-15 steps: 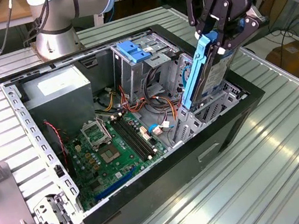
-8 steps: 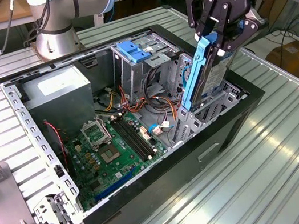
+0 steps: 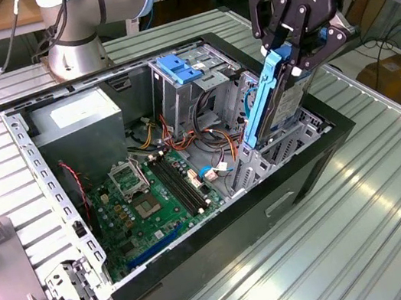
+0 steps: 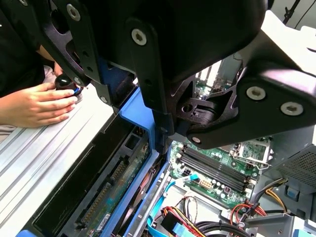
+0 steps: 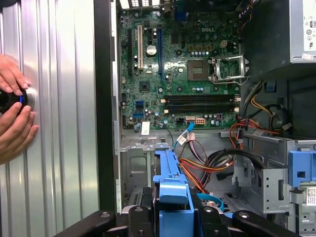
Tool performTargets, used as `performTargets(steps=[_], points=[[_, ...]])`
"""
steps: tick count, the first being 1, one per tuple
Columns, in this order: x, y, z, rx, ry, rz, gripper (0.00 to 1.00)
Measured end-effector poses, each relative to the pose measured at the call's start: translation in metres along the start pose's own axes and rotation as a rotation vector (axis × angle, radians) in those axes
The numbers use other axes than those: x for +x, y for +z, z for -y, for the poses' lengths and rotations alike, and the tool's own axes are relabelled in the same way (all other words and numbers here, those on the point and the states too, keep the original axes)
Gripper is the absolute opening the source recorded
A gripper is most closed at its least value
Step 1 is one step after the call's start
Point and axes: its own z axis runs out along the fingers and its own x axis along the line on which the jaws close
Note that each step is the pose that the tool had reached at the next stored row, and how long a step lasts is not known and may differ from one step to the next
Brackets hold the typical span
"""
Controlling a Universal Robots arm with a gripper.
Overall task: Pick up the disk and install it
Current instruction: 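Insert the disk into the insertion slot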
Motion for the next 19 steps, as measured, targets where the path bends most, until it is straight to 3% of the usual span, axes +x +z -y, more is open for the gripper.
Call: performTargets(steps=[19], points=[[0.0001, 0.0073, 0.0, -0.0009, 0.0, 0.0, 0.37]])
